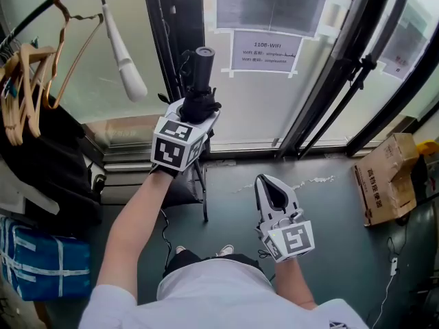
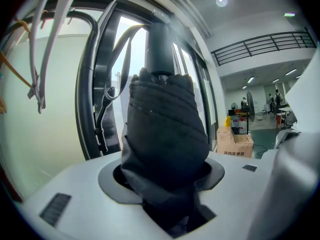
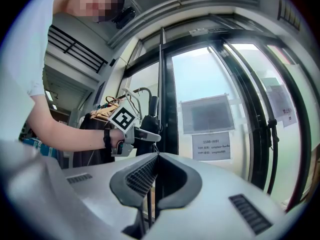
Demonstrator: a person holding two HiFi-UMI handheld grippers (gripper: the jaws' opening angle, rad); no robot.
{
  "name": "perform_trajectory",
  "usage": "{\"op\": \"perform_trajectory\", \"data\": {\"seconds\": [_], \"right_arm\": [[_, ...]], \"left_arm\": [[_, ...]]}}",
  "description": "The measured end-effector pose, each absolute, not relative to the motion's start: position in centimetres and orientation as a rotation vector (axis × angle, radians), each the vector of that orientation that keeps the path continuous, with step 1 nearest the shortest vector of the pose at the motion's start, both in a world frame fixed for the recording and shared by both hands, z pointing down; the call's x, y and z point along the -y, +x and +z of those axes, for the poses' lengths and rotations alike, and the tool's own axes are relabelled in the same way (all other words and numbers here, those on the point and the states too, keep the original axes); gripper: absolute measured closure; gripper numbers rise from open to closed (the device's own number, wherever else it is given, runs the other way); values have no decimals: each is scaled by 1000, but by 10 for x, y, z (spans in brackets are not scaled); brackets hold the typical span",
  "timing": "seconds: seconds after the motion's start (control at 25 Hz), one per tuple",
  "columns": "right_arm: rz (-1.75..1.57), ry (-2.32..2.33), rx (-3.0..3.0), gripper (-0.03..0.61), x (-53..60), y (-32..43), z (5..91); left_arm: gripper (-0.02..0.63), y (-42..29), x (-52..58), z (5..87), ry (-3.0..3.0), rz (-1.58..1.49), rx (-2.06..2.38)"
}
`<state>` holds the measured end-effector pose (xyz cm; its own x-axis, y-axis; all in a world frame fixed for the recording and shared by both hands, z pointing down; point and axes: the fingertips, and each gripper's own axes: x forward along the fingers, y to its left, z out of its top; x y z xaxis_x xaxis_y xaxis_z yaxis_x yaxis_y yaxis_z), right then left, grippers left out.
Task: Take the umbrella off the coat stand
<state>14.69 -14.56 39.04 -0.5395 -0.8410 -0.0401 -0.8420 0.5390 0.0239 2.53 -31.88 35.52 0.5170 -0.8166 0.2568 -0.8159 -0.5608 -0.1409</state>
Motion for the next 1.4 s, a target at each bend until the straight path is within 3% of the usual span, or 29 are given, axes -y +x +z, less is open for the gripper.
{"op": "perform_trajectory", "data": {"seconds": [0.8, 1.4], "right_arm": [[133, -1516, -2774, 560, 143, 66, 370], [183, -1625, -2715, 560, 155, 52, 354]], "left_arm": [[359, -81, 264, 400, -2719, -501, -1532], [359, -136, 247, 417, -2726, -459, -1601]]}}
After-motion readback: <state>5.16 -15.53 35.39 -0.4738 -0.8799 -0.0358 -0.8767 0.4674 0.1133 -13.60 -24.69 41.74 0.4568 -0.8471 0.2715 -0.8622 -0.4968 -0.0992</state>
